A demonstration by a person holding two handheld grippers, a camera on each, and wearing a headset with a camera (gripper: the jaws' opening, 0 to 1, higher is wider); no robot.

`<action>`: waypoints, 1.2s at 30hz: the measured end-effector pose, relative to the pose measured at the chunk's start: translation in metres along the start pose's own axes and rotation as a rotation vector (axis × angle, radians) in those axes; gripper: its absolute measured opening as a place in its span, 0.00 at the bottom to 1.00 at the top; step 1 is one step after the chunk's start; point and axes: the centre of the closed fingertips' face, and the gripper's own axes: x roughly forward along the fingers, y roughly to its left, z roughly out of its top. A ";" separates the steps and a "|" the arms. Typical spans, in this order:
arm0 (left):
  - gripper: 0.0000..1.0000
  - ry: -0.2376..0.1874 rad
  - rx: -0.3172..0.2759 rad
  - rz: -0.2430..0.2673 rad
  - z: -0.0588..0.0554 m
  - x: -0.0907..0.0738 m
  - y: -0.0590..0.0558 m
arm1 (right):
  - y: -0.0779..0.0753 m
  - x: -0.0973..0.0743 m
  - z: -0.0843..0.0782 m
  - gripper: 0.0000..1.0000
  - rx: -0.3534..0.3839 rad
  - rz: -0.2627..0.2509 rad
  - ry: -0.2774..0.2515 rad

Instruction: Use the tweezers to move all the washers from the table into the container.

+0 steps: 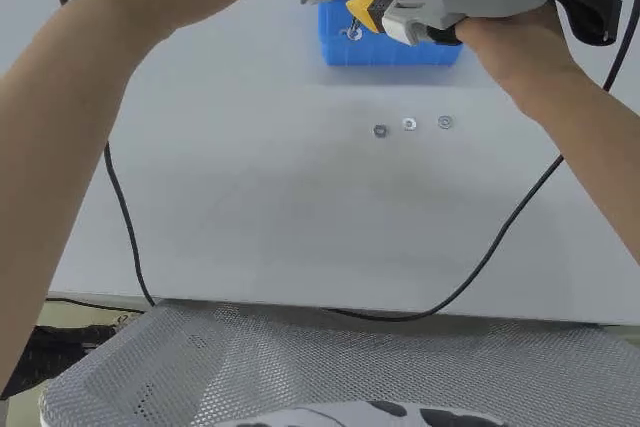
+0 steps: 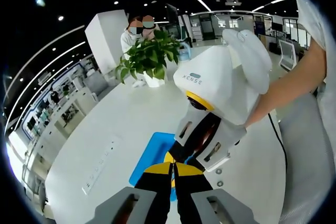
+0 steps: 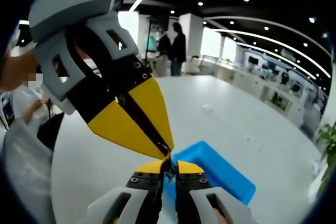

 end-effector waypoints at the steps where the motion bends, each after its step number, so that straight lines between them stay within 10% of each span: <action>1: 0.00 0.000 0.003 0.001 0.001 0.001 0.000 | -0.006 0.002 -0.001 0.04 0.005 -0.004 -0.001; 36: 0.00 0.065 -0.032 -0.035 -0.034 0.035 0.010 | -0.018 0.034 -0.037 0.04 0.058 -0.001 0.051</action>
